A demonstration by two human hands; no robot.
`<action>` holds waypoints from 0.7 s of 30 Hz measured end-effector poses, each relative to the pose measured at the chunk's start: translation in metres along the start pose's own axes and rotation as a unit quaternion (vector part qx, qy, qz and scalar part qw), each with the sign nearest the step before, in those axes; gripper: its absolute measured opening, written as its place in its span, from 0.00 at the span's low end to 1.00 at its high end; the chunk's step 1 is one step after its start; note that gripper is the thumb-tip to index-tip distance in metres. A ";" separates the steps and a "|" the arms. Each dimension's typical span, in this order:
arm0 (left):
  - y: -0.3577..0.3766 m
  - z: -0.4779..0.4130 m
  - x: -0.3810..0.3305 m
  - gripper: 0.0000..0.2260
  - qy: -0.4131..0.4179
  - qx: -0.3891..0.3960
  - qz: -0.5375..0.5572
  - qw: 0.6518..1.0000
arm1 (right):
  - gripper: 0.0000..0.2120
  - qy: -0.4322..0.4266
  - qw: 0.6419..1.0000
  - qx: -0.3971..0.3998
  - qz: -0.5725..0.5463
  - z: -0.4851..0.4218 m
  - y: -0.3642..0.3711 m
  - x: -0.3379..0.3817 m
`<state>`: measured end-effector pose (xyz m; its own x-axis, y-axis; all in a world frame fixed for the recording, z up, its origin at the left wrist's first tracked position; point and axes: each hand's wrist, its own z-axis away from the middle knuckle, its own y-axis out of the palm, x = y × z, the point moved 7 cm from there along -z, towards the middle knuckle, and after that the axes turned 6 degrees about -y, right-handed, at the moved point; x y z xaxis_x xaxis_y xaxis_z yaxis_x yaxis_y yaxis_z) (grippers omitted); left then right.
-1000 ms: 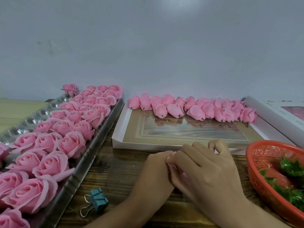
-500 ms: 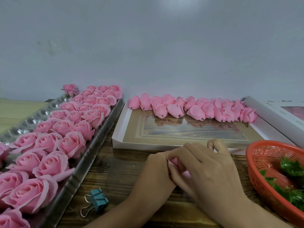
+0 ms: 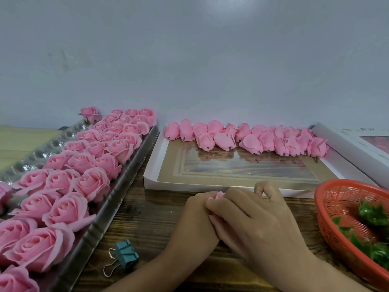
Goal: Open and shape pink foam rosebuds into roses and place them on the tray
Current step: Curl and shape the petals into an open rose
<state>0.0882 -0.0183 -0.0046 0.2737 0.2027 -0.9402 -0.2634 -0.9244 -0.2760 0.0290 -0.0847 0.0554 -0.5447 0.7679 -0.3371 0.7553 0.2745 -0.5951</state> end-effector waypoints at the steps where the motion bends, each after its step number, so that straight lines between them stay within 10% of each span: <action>1: -0.002 0.001 0.001 0.23 -0.009 -0.007 0.012 1.000 | 0.08 -0.007 1.000 0.011 -0.013 0.001 0.002 0.002; 21: -0.025 0.009 -0.001 0.20 -0.060 -0.077 0.148 0.984 | 0.18 0.016 0.945 0.110 -0.309 0.011 0.015 0.003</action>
<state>0.0857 0.0076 0.0012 0.0927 -0.0551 -0.9942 -0.1703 -0.9846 0.0387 0.0347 -0.0842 0.0370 -0.8426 0.5188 0.1445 0.2013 0.5523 -0.8090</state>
